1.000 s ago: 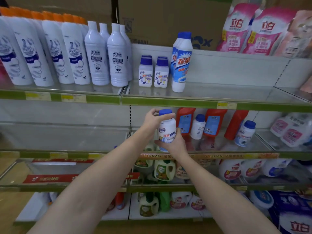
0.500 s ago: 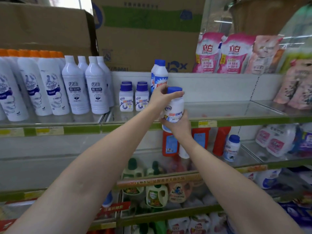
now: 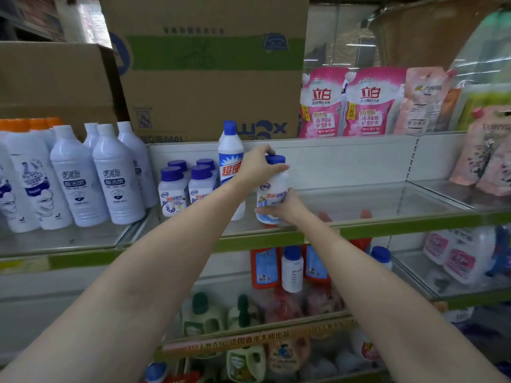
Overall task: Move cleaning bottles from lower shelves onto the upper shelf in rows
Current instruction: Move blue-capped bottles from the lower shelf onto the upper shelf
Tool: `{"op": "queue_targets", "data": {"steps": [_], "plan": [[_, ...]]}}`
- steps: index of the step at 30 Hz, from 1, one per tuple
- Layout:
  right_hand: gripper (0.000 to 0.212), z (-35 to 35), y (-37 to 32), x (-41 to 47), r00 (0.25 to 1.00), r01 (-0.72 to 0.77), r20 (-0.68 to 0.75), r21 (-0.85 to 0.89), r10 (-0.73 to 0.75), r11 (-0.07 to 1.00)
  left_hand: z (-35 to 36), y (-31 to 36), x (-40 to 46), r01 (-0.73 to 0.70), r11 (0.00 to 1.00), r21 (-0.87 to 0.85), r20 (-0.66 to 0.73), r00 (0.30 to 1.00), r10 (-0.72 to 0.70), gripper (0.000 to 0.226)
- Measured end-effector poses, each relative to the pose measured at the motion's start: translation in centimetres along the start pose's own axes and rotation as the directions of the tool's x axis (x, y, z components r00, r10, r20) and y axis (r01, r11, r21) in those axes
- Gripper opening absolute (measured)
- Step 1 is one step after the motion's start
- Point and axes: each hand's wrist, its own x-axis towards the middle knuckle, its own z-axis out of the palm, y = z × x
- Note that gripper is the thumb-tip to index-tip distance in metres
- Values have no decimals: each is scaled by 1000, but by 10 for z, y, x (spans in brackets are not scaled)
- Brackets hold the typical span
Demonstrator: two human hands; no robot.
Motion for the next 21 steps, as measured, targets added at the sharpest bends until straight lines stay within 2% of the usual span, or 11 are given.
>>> {"op": "queue_targets", "data": {"steps": [3,5,7,10,16,21], "plan": [[109,-6,3,23,999,-52,-1,-157,52,986,7,0,22,21,988,151,6,1000,-22,48],[114,-3,9,41,999,-41,1,-177,42,983,10,-3,36,50,981,186,-5,999,-50,46],[105,0,10,53,1000,-7,-11,-146,6,989,16,-8,48,71,971,227,-41,997,-64,42],[81,9,13,71,999,30,-41,-3,-31,1000,29,-14,66,125,941,316,-93,991,-100,38],[82,19,20,109,995,96,-25,23,-95,995,42,-20,93,189,898,396,-137,980,-146,40],[84,15,22,126,996,88,4,12,-88,996,54,-32,110,218,891,397,-179,971,-158,27]]}}
